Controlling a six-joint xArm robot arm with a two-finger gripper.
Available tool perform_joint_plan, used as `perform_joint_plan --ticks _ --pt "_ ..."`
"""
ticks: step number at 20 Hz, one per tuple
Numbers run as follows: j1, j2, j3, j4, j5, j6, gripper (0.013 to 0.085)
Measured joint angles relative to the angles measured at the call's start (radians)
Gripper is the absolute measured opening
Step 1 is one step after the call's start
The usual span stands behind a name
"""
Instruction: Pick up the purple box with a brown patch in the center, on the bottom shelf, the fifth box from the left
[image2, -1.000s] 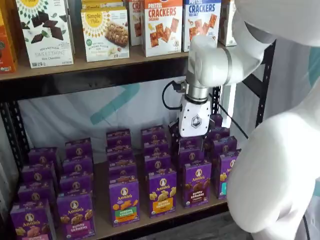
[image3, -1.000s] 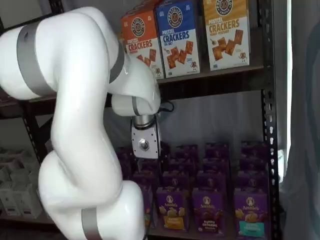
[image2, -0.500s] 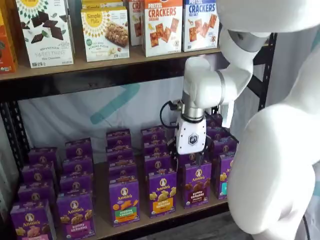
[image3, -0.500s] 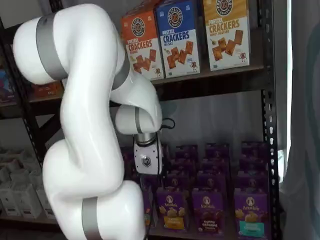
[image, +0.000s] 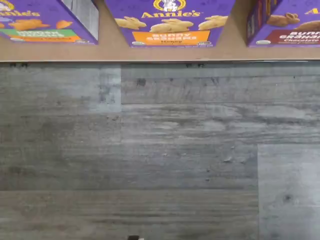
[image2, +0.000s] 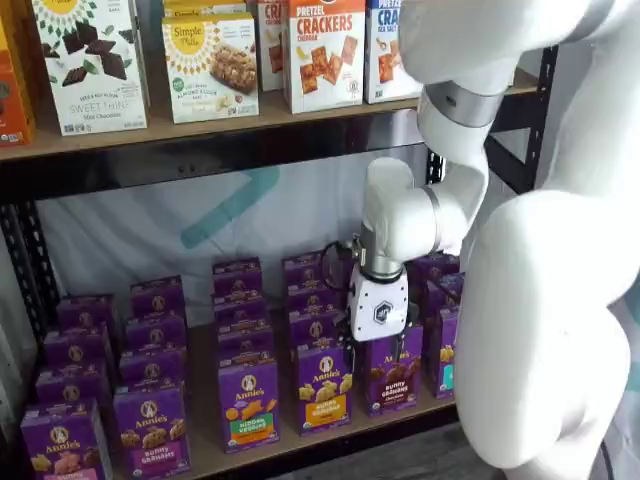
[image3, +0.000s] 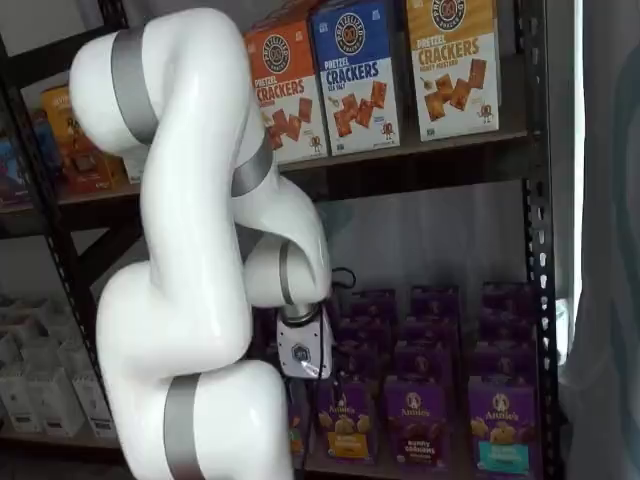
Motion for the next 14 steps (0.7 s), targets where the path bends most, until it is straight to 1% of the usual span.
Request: perform_joint_plan --ticks 1,2,4,6,7,8,11,12,13,14 --pt "-0.003 0.022 -0.007 -0.008 -0.015 0.003 0.0850" --pt "-0.005 0.043 -0.015 0.002 -0.030 -0.009 0.0850" --pt "-0.015 0.093 -0.037 -0.010 -0.059 -0.008 0.0850" --pt "-0.024 0.147 -0.069 0.022 -0.068 -0.047 0.0850" --pt "-0.030 0.172 -0.086 0.016 -0.070 -0.047 0.0850" --pt "-0.038 0.196 -0.101 -0.006 -0.079 -0.035 0.0850" --pt "-0.055 0.253 -0.142 -0.024 -0.091 -0.036 0.0850" --pt "-0.063 0.274 -0.160 -0.038 -0.090 -0.030 0.0850" --pt "-0.072 0.292 -0.176 -0.063 -0.089 -0.014 0.0850" --pt "-0.081 0.307 -0.190 -0.103 -0.087 0.016 0.0850"
